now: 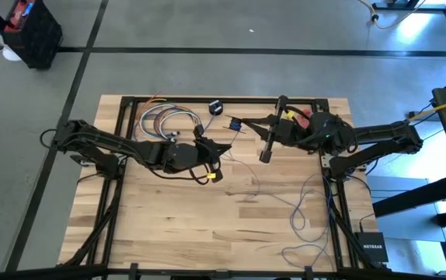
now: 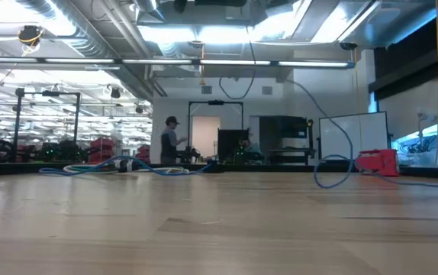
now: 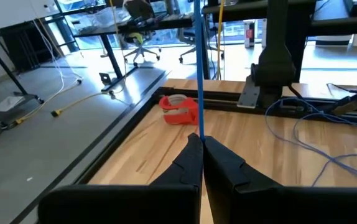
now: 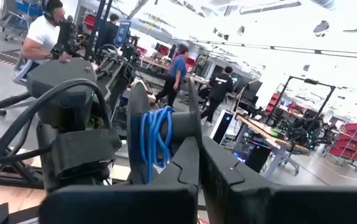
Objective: Coil cords
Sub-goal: Coil the blue wire onto the black spool
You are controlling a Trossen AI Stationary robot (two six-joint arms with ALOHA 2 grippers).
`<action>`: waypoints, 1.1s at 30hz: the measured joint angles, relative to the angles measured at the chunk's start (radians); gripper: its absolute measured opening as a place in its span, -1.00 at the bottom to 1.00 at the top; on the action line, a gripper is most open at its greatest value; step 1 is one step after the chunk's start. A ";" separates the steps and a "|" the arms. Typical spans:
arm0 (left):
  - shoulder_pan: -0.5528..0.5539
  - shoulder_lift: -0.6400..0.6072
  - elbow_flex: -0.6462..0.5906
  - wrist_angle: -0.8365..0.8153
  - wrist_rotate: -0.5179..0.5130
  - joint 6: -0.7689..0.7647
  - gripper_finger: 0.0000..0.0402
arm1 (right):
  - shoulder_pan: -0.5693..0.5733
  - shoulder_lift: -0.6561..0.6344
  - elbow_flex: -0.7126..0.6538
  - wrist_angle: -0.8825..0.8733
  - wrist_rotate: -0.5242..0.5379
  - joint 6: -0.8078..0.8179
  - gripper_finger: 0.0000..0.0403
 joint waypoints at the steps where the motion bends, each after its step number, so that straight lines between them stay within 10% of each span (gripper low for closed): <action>1: 0.000 0.000 0.000 -0.001 0.000 0.000 -1.00 | 0.000 0.000 0.002 -0.006 0.000 0.000 -0.97; 17: 0.001 -0.052 -0.005 -0.271 -0.195 -0.020 -1.00 | 0.000 -0.004 0.010 -0.328 -0.001 0.064 -0.97; 33: -0.030 -0.154 -0.004 -0.314 -0.165 -0.092 -1.00 | -0.001 0.106 0.008 -0.636 0.114 0.110 -0.97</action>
